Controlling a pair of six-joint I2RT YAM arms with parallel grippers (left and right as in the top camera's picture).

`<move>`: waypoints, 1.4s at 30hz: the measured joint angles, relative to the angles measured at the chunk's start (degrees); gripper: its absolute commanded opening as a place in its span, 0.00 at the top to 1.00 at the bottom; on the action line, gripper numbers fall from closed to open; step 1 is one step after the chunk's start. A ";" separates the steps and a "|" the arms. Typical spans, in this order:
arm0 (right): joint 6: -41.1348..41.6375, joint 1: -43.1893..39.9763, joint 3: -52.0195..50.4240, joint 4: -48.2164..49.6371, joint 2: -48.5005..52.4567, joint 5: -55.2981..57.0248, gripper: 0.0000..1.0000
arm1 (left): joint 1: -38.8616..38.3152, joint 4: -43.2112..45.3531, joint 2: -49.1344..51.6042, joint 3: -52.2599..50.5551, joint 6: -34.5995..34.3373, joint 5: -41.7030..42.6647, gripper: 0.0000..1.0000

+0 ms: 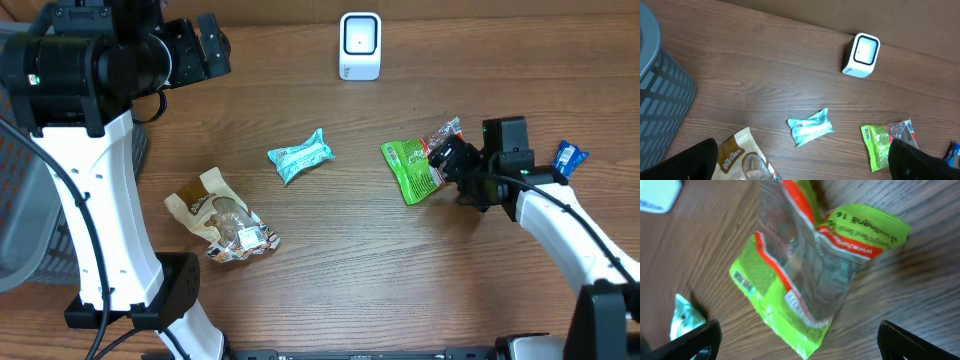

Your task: Scan the item barcode

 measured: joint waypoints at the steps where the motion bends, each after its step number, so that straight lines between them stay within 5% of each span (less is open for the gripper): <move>1: 0.59 0.00 -0.79 2.43 0.94 0.11 0.01 | 0.00 0.00 0.00 0.00 0.00 0.00 0.00; 6: 1.92 0.00 -2.71 11.67 8.63 0.63 0.10 | 0.00 0.00 0.00 0.00 0.00 0.00 0.00; 9: 2.36 -0.04 -2.43 17.40 10.95 0.48 0.24 | 0.00 0.02 0.00 0.00 0.00 0.00 0.00; 14: 2.21 -0.09 -1.77 20.76 14.23 0.13 0.82 | 0.00 0.02 0.00 0.00 0.00 0.00 0.00; 16: 2.60 -0.07 -1.79 20.85 15.15 -0.31 0.95 | 0.00 0.00 0.00 0.00 0.00 0.00 0.00; 22: -5.25 -0.17 -1.09 22.84 15.82 -9.14 0.96 | 0.00 0.00 0.00 0.00 0.00 0.00 0.00; 27: -17.92 0.39 14.19 -2.19 17.00 -11.04 0.96 | 0.00 -0.07 0.00 0.00 0.00 0.00 0.00; 33: -30.95 4.98 35.52 -13.79 17.40 6.62 0.96 | 0.00 0.00 0.00 0.00 0.00 0.00 0.00; 42: -49.42 18.43 37.48 4.85 19.23 43.06 0.96 | 0.00 0.04 0.00 0.00 0.00 0.02 0.00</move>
